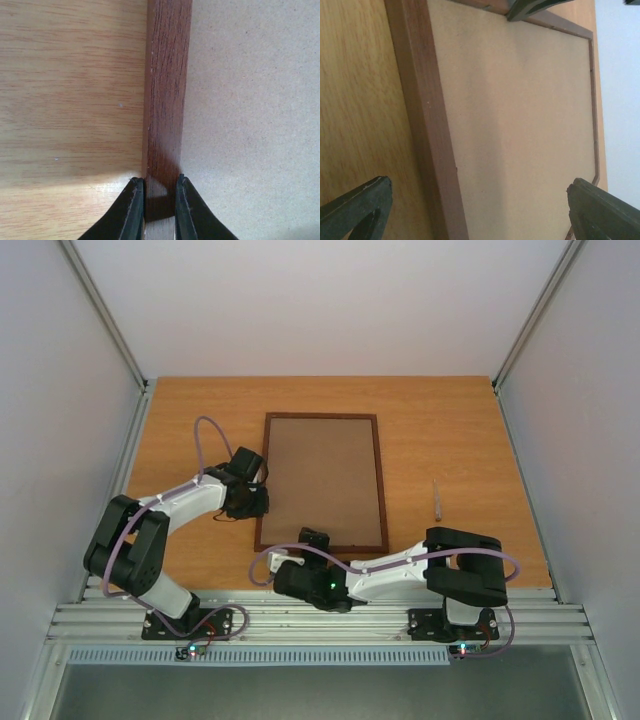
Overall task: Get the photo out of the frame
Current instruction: Adjust the photo frame at the center of the board.
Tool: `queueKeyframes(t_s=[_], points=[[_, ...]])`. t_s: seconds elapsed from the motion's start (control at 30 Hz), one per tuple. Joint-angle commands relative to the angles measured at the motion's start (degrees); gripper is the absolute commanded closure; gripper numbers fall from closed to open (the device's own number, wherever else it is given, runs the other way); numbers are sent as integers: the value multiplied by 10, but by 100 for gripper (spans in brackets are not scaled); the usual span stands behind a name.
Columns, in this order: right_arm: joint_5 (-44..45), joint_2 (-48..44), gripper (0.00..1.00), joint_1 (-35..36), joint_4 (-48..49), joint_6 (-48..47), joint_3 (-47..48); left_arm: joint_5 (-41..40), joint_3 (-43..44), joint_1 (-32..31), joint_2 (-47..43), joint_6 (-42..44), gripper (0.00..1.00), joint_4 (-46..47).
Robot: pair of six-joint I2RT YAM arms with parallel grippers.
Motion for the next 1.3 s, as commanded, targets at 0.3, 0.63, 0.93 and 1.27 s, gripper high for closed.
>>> queueKeyframes(t_s=[0.3,0.63,0.93,1.27], points=[[8,57,6,7,-70,17,43,13,24,-1,-32,-22,99,3],[-72,17,4,22,-116,23,45,9,40,-1,-34,-19,99,-11],[-38,5,2,17,-56,-5,-1,10,38,-1,-39,-27,99,-7],[34,65,3,-14,-4,-9,26,23,25,-1,-59,-37,100,1]])
